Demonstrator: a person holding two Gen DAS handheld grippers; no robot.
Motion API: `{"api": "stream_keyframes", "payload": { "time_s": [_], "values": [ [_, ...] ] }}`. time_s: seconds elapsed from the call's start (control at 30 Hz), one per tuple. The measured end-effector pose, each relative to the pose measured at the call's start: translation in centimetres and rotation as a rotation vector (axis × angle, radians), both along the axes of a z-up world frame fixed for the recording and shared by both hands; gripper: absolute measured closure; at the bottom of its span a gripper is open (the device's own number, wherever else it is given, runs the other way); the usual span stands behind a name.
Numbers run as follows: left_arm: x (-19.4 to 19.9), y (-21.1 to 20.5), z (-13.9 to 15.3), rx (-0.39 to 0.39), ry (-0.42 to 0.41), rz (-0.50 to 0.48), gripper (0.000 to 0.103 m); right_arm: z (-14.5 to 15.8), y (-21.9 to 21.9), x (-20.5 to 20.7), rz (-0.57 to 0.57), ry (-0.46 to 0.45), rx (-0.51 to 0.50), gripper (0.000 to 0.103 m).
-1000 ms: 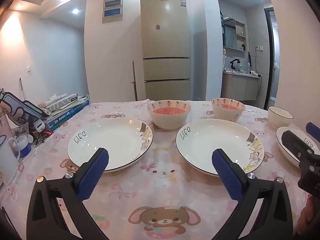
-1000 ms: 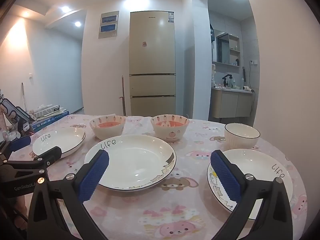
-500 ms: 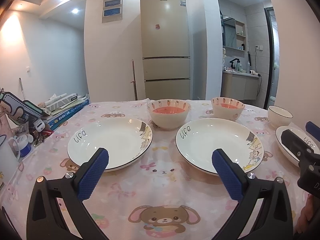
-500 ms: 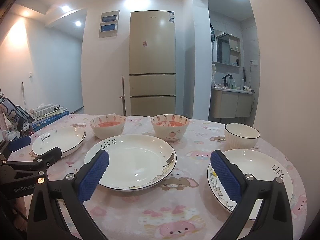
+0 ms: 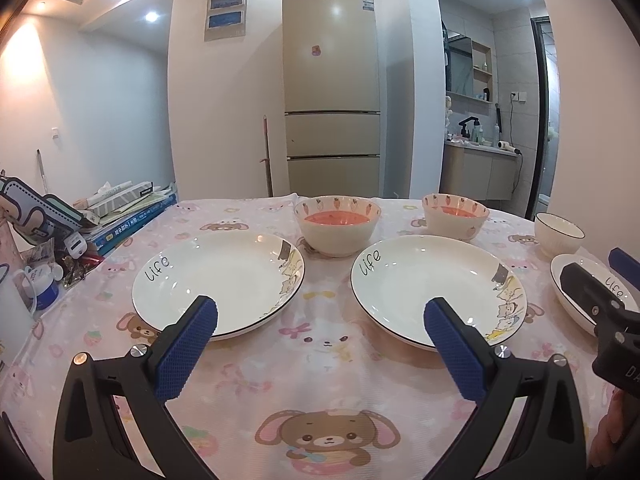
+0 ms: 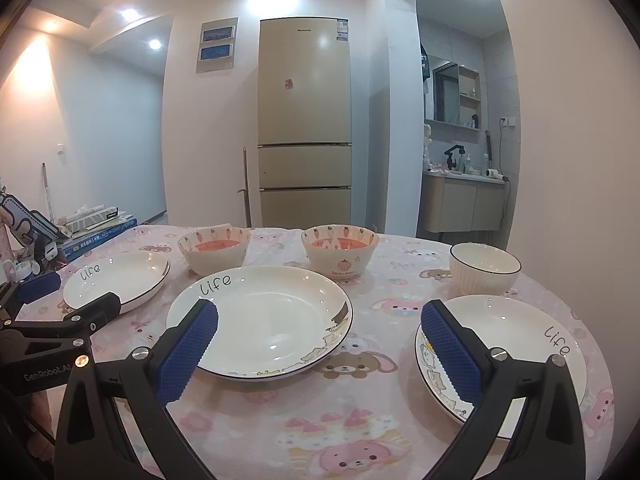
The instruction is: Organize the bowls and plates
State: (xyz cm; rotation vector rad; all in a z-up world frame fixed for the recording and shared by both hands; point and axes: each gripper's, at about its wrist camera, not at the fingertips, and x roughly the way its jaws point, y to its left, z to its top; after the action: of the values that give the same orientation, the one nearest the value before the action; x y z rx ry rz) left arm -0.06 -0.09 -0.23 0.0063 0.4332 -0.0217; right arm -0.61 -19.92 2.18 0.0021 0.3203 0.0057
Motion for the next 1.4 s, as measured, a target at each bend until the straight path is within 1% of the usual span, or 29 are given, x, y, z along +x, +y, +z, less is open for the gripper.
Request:
{"api": "stream_keyframes", "payload": {
  "time_s": [0.2, 0.43, 0.6, 0.8, 1.07, 1.23, 1.4],
  "values": [
    [-0.62, -0.29, 0.22, 0.007, -0.033, -0.008, 0.000, -0.01, -0.05, 0.04, 0.000, -0.001, 0.000, 0.000],
    [-0.40, -0.09, 0.18, 0.001, -0.021, 0.007, 0.000, 0.01, -0.06, 0.06, 0.000, 0.001, 0.000, 0.000],
    [-0.48, 0.00, 0.21, 0.004, -0.029, 0.015, 0.000, -0.05, -0.09, 0.08, 0.001, 0.002, -0.001, 0.000],
    [-0.43, -0.16, 0.24, 0.010, -0.027, 0.020, 0.000, -0.29, 0.20, 0.16, 0.028, 0.013, -0.005, 0.000],
    [-0.23, -0.08, 0.21, 0.012, -0.014, 0.022, 0.000, -0.19, 0.03, -0.16, 0.018, 0.003, 0.000, 0.000],
    [-0.09, 0.01, 0.18, 0.009, -0.009, 0.022, 0.000, -0.11, 0.29, -0.37, 0.031, -0.007, -0.007, 0.000],
    [-0.07, 0.02, 0.19, 0.009, -0.009, 0.020, 0.000, -0.18, 0.55, -0.14, 0.043, 0.011, -0.013, 0.000]
  ]
}}
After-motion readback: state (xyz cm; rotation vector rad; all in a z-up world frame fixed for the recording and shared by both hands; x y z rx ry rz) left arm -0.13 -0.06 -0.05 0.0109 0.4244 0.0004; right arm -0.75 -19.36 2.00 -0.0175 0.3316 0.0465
